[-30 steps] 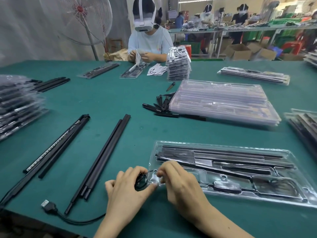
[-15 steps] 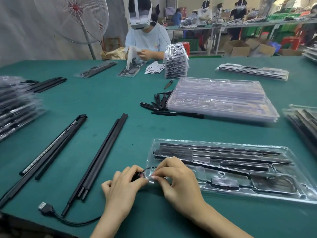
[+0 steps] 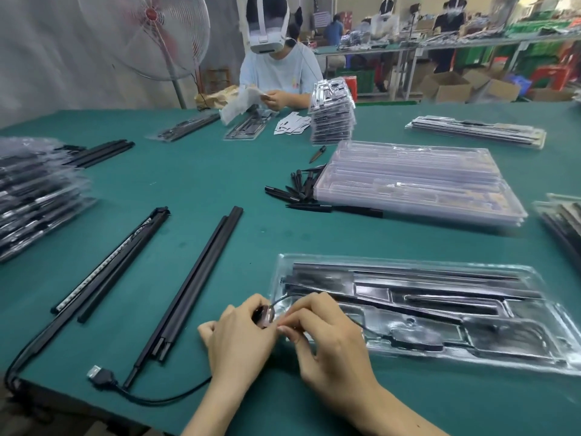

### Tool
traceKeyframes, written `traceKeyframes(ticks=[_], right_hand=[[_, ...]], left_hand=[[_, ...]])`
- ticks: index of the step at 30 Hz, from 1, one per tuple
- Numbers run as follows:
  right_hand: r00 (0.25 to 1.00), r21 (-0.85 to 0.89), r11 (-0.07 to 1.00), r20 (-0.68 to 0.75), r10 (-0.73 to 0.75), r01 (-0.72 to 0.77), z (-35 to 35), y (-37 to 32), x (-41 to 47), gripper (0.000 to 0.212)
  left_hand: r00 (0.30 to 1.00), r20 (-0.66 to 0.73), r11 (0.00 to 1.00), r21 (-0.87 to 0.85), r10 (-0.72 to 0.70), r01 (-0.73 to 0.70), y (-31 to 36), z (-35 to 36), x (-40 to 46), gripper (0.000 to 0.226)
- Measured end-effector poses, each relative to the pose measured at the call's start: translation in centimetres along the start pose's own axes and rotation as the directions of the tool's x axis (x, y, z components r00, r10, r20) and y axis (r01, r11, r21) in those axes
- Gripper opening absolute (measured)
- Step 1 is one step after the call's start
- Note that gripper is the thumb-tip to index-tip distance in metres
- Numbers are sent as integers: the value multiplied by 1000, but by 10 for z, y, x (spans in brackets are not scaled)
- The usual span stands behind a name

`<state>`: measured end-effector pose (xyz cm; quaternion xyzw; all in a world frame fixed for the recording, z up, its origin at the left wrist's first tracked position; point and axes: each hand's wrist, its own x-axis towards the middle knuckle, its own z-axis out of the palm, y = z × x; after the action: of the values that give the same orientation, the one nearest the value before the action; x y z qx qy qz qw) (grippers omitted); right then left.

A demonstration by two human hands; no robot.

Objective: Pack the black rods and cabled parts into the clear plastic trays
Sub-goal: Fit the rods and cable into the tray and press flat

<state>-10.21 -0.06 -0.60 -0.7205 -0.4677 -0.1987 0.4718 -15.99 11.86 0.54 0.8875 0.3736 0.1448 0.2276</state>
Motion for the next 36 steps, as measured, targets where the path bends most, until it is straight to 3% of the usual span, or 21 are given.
traceKeyframes(ticks=[2, 5, 10, 13, 16, 18, 22, 25, 28, 30, 32, 34, 36], right_hand=[[999, -41, 999, 39, -14, 16, 1, 2, 0, 6], [996, -157, 985, 62, -66, 75, 1, 5, -2, 4], [995, -249, 964, 47, -84, 94, -1, 6, -2, 17], [993, -266, 957, 54, -102, 112, -1, 4, -3, 16], [991, -252, 959, 2, -130, 126, -2, 2, 0, 15], [993, -219, 970, -32, -117, 107, -3, 3, 2, 18], [995, -265, 960, 72, -72, 89, -3, 5, -1, 12], [983, -264, 964, 181, 14, 35, -4, 5, -2, 6], [952, -216, 976, 294, 88, -24, -10, 5, 0, 13], [905, -79, 977, 368, 214, -199, -20, 8, 13, 20], [809, 102, 878, 450, 379, -468, -33, 17, 36, 17], [744, 0, 855, 493, 451, -519, -41, 33, 61, 19], [686, -237, 874, 546, 481, -424, -37, 45, 81, 38]], left_hand=[[999, 7, 999, -9, 44, -44, -5, 0, -1, 15], [990, 49, 976, -184, 130, -119, -12, -8, -6, 27], [951, -18, 898, -324, 309, -298, -28, -22, -16, 26], [930, -8, 881, -317, 368, -351, -34, -25, -19, 31], [906, 6, 870, -283, 423, -404, -38, -27, -20, 14], [889, 34, 866, -244, 457, -436, -41, -28, -21, 23], [857, 29, 845, -191, 514, -500, -45, -30, -22, 29], [902, -25, 883, -194, 432, -428, -47, -29, -21, 25], [931, -32, 925, -104, 364, -366, -43, -27, -20, 21], [932, 4, 930, -72, 362, -361, -39, -28, -20, 21], [937, 123, 944, -74, 327, -320, -36, -33, -19, 42], [927, 263, 964, -85, 267, -253, -37, -38, -14, 60], [932, 286, 956, -250, 222, -151, -34, -43, -6, 62]])
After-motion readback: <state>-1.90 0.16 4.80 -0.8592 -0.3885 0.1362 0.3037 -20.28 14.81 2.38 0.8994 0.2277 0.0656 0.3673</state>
